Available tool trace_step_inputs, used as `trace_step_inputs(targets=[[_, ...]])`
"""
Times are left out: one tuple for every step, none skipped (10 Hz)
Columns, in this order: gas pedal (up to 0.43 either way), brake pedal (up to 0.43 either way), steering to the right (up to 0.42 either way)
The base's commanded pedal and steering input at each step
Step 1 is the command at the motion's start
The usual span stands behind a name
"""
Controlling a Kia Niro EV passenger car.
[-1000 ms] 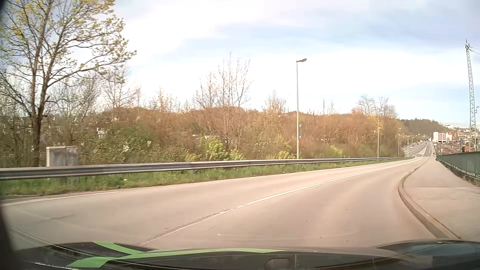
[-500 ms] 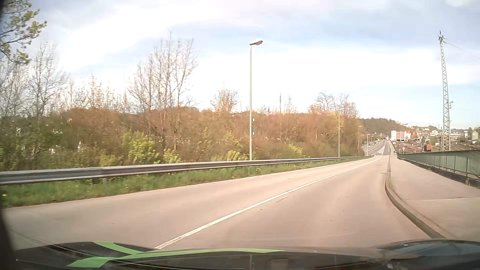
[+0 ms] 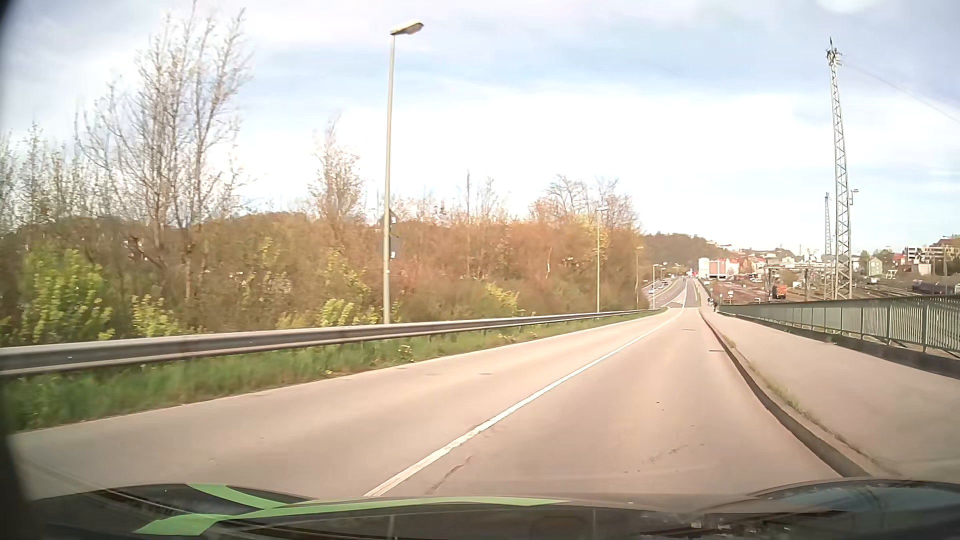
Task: Follow the waypoints while adhering to traffic rules and regulations
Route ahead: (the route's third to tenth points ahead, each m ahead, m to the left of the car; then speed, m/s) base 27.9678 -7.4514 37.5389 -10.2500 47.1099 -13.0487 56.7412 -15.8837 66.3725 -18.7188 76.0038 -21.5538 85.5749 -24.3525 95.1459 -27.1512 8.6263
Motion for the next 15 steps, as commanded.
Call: trace_step_inputs(targets=[[0.169, 0.000, 0.143], [0.169, 0.000, 0.139], [0.169, 0.000, 0.133], [0.169, 0.000, 0.125], [0.169, 0.000, 0.118], [0.169, 0.000, 0.112], [0.169, 0.000, 0.102], [0.177, 0.000, 0.094], [0.177, 0.000, 0.086], [0.177, 0.000, 0.078], [0.177, 0.000, 0.068], [0.177, 0.000, 0.047], [0.177, 0.000, 0.027], [0.169, 0.000, 0.014], [0.169, 0.000, 0.010]])
